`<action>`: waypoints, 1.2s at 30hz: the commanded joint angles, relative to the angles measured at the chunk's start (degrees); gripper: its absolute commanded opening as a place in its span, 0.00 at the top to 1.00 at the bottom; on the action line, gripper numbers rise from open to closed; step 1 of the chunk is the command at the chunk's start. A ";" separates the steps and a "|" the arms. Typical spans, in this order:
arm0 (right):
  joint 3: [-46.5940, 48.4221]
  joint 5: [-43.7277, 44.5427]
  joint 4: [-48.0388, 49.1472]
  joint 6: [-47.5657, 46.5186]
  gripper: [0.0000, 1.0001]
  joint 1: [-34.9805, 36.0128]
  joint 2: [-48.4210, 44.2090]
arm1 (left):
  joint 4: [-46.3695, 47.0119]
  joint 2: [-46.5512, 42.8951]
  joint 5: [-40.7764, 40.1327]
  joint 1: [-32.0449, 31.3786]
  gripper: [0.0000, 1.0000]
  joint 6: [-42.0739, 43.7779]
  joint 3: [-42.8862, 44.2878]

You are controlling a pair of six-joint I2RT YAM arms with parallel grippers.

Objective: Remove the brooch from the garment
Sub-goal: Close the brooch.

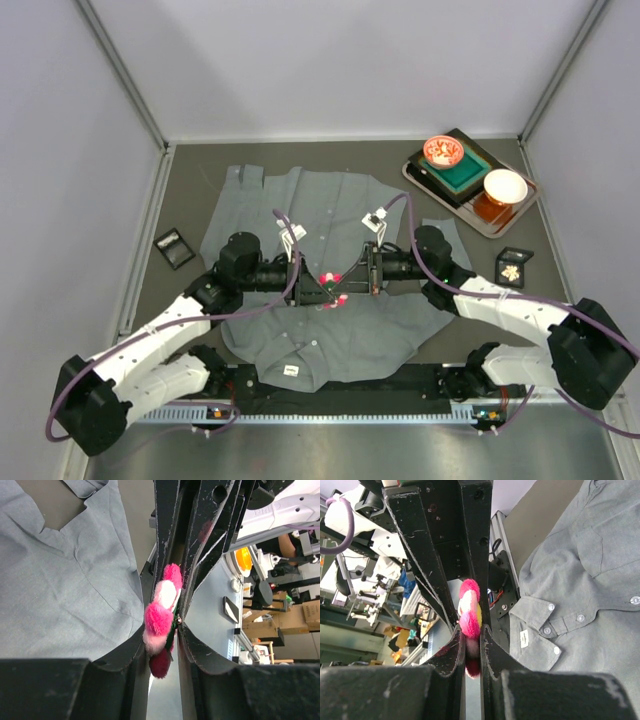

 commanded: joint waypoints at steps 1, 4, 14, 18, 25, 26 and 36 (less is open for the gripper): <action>3.23 -1.16 -0.70 -1.74 1.00 3.00 -0.39 | 2.89 1.08 -0.93 -0.30 0.70 5.42 5.54; 3.24 -0.90 -1.05 -2.01 1.00 3.44 -0.74 | -1.60 2.05 -1.29 -0.38 0.71 9.28 8.27; 1.39 -0.11 2.20 -0.34 1.00 3.62 -0.13 | -6.26 2.40 -2.69 -0.38 0.67 11.93 11.70; 1.21 -0.11 2.55 -0.17 1.00 3.62 0.14 | -6.09 2.40 -2.69 -0.38 0.62 11.23 12.14; 0.07 1.12 6.32 3.42 1.00 3.53 0.66 | -10.04 1.44 -4.88 -0.38 0.53 10.79 11.62; -0.71 1.38 8.59 4.22 1.00 3.53 0.84 | -10.74 0.30 -6.02 -0.30 0.51 10.52 11.09; -2.48 4.90 12.66 7.74 1.00 2.56 1.81 | -15.83 -8.41 -9.55 0.85 0.42 8.50 7.75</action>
